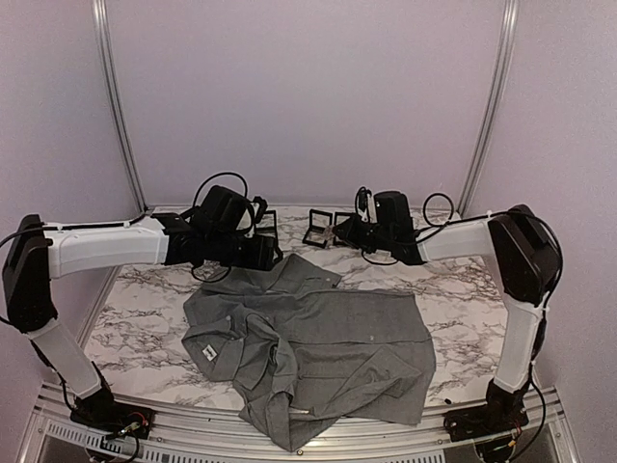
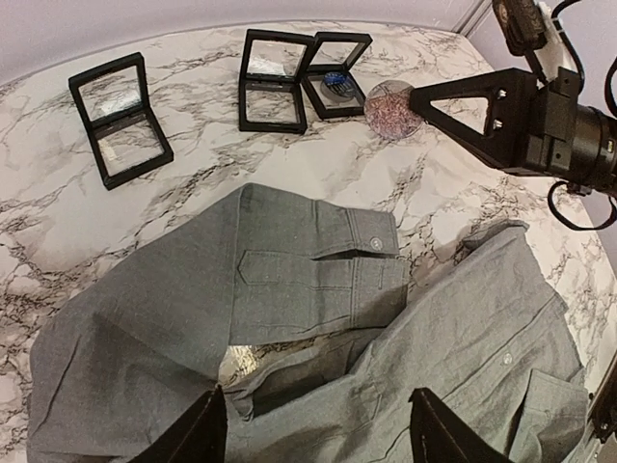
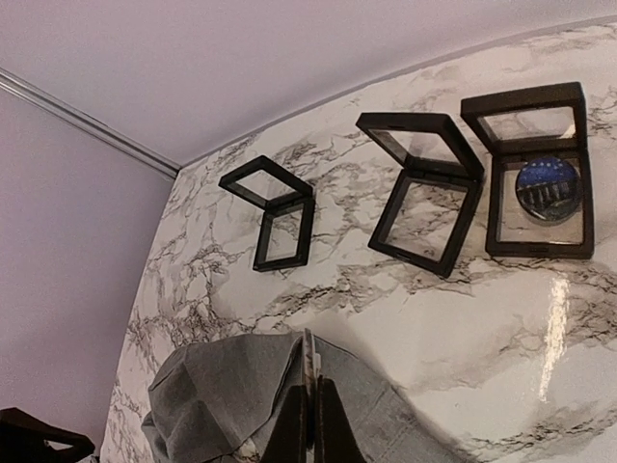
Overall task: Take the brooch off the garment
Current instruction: Place the brooch in the brooch box.
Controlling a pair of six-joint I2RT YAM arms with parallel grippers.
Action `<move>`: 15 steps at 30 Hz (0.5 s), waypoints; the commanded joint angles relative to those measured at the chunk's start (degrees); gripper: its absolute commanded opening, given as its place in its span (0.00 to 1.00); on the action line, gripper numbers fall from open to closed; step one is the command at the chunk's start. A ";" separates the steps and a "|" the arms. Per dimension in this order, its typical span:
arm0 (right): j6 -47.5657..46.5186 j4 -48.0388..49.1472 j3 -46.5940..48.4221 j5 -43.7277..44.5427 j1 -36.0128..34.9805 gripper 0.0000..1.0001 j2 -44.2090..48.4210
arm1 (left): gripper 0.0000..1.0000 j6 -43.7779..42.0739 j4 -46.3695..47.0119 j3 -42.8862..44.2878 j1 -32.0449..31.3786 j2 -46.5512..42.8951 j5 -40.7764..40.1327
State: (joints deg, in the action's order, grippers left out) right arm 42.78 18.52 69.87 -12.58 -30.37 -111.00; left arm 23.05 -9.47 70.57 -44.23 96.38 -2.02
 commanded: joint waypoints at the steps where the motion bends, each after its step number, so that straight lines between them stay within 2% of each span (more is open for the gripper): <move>1: 2.58 4.70 3.63 -0.84 1.87 0.00 -4.73 | 0.67 -1.97 -3.11 -6.10 1.90 -8.89 1.17; 9: 3.98 3.77 11.45 -0.96 2.84 0.00 -13.08 | 0.70 -4.79 -5.33 -17.19 3.40 -27.94 -0.81; 15: 5.22 2.39 18.58 -0.60 3.08 0.00 -19.60 | 0.71 -7.70 -7.64 -22.27 3.53 -38.48 -4.98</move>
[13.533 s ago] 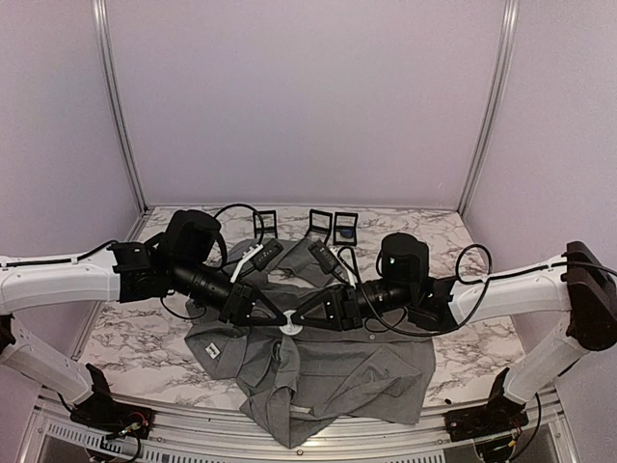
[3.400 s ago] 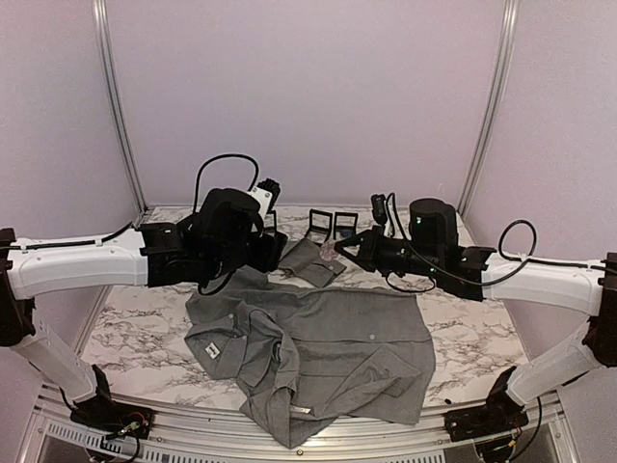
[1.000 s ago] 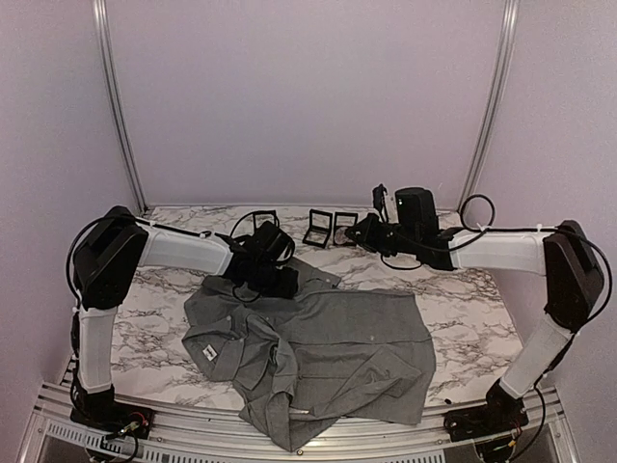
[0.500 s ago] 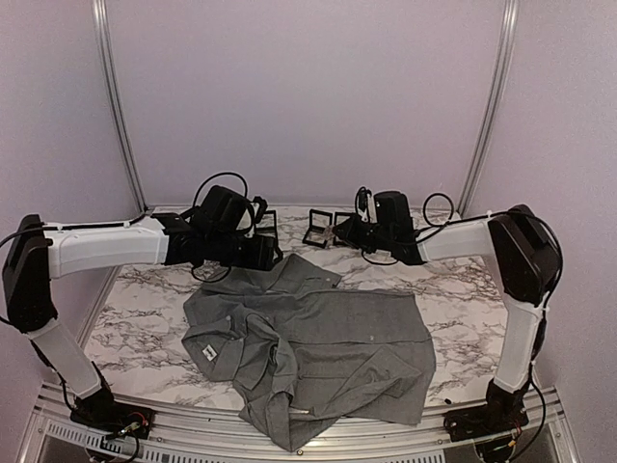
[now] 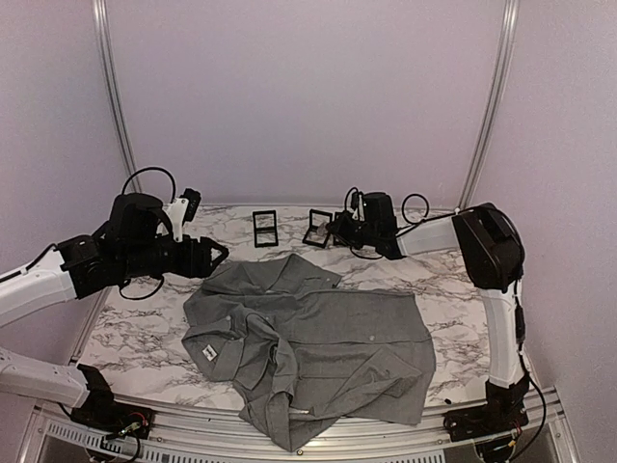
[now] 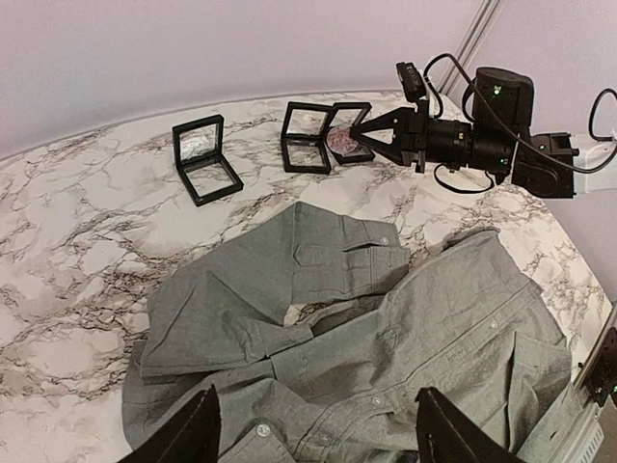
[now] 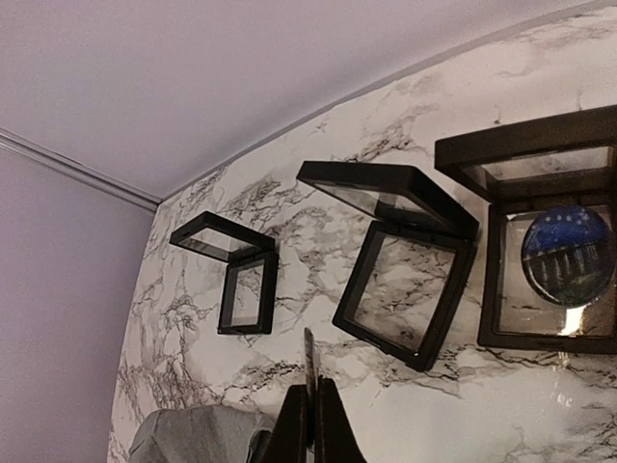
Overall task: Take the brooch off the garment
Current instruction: Place the brooch in the brooch box.
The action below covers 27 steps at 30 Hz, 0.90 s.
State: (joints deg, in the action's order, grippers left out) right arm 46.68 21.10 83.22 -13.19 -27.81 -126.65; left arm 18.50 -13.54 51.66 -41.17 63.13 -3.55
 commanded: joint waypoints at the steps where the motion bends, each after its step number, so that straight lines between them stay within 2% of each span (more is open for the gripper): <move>1: 1.51 -0.38 6.45 -0.04 0.48 0.00 -5.10 | 0.72 -3.77 -3.60 -4.24 0.47 -6.75 -4.16; 9: 2.84 -1.97 14.95 0.70 0.49 0.00 -12.50 | 0.76 -5.97 -1.27 -9.42 0.47 -14.40 -6.60; 27: 4.59 -4.81 22.75 2.38 0.48 0.00 -18.78 | 0.81 -7.21 -1.59 -9.70 0.47 -14.29 -4.52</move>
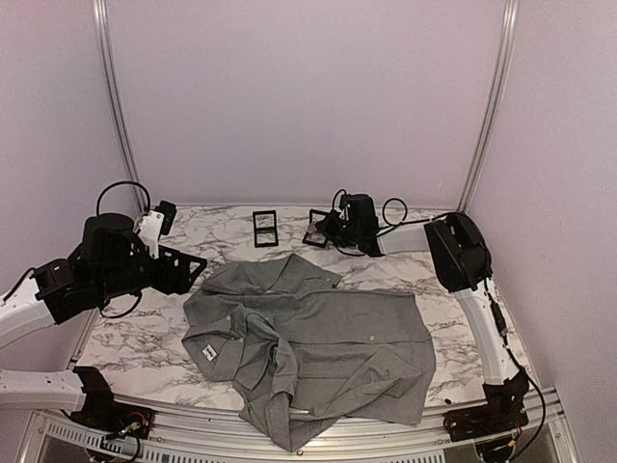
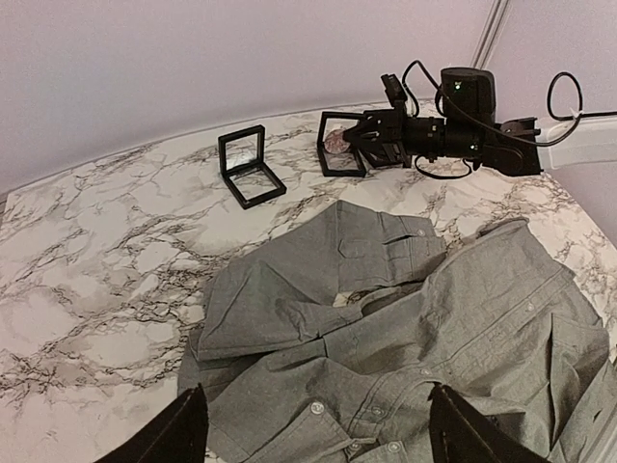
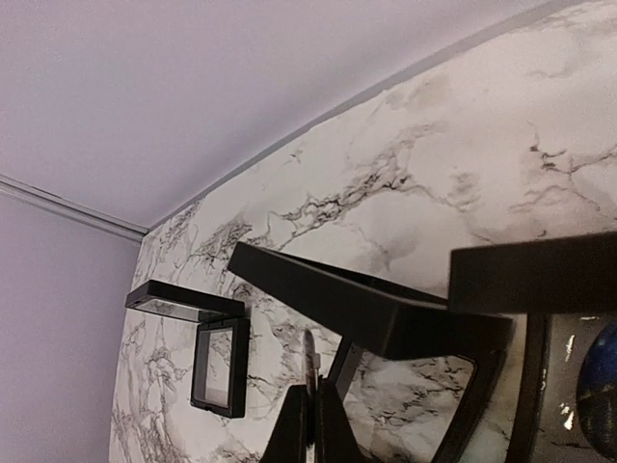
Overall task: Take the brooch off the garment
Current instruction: Place the brooch in the brooch box.
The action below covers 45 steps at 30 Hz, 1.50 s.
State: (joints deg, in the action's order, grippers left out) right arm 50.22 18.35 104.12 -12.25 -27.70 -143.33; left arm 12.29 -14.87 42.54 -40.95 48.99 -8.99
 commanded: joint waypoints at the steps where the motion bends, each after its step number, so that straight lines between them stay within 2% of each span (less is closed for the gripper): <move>1: 1.06 -2.12 1.89 1.64 0.37 0.00 -2.22 | 0.81 -1.01 -0.25 -0.55 0.26 -0.13 1.05; 9: 0.81 -3.47 3.58 2.58 0.38 0.00 -3.11 | 0.81 -0.96 -0.25 -0.65 0.26 -0.10 1.63; 28: -1.91 -6.92 4.47 3.92 0.07 0.25 -1.08 | 0.81 -1.04 -0.33 -0.65 0.26 0.34 2.14; 45: -4.84 -9.18 3.47 4.73 -0.72 0.33 1.55 | 0.81 -1.21 -0.41 -0.59 0.32 0.74 2.52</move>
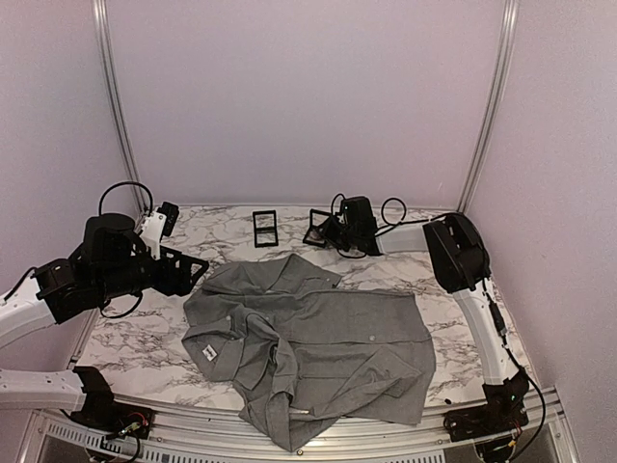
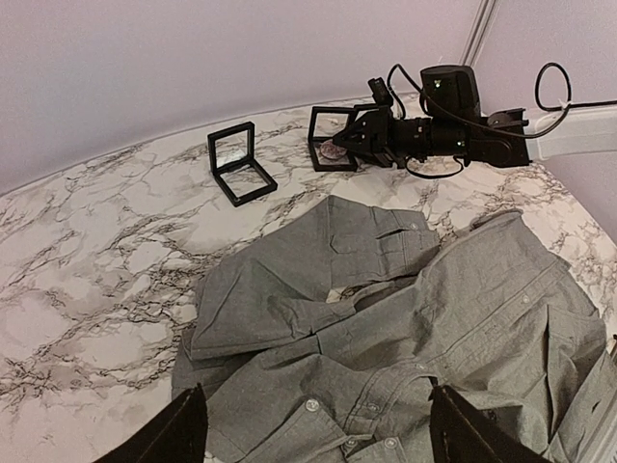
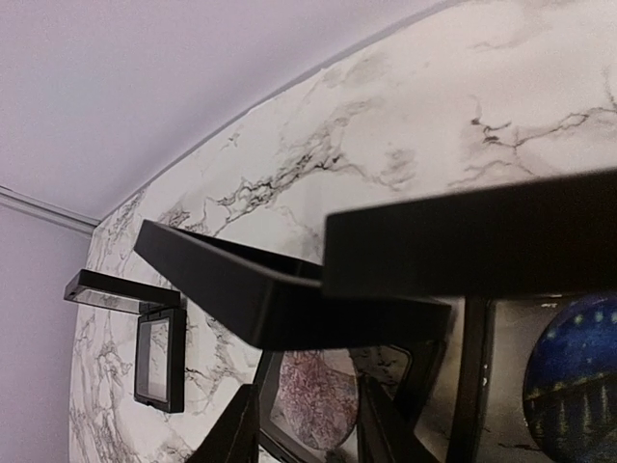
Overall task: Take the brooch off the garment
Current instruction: Place the brooch in the brooch box, then smooth out the flattened clothing at the center of the board.
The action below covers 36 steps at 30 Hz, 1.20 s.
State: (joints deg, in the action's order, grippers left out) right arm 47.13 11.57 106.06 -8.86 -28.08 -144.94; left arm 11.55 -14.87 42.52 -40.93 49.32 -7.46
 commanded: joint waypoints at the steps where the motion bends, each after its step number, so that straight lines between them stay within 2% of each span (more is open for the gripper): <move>1: -1.95 -2.76 1.52 1.45 -0.45 0.33 3.37 | 0.81 -0.35 -0.42 -0.56 0.32 0.43 0.96; 27: -5.84 -8.32 0.28 2.36 -1.10 0.42 6.82 | 0.82 -0.03 -0.69 -0.23 0.32 1.99 2.22; 36: -9.06 -9.89 -7.20 1.45 -1.52 0.43 14.52 | 0.83 5.66 1.95 -1.40 0.34 3.97 6.48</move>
State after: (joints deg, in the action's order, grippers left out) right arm 40.66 3.55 101.47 -7.20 -28.75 -136.18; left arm 13.45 -14.28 42.19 -40.91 51.51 -4.03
